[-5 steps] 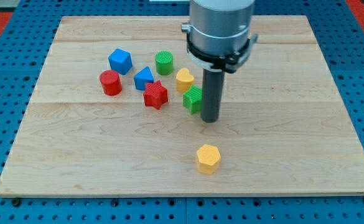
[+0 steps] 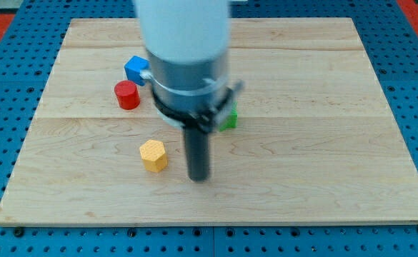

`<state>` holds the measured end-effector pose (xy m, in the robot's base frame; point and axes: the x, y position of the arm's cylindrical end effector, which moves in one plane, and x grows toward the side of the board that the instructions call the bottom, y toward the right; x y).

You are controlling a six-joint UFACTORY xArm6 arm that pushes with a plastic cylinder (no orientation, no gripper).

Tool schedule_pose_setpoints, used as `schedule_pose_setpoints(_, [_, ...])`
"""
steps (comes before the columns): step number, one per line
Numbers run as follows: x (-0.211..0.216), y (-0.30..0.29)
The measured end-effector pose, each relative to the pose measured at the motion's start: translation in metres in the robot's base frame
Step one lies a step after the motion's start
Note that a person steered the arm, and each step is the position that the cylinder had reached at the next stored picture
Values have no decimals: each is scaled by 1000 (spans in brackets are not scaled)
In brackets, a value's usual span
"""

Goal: Slide the hexagon to the bottom left of the red star

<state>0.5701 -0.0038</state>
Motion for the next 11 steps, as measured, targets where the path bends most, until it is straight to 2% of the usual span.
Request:
schedule_pose_setpoints(1, [-21, -49])
schedule_pose_setpoints(2, [-66, -103])
schedule_pose_setpoints(3, [-57, -113])
schedule_pose_setpoints(4, [-48, -182])
schedule_pose_setpoints(5, [-59, -191])
schedule_pose_setpoints(6, [-66, -106])
schedule_pose_setpoints(7, [-61, -79])
schedule_pose_setpoints(8, [-55, -175])
schedule_pose_setpoints(9, [-79, -217])
schedule_pose_setpoints(10, [-84, -130])
schedule_pose_setpoints(11, [-98, -126])
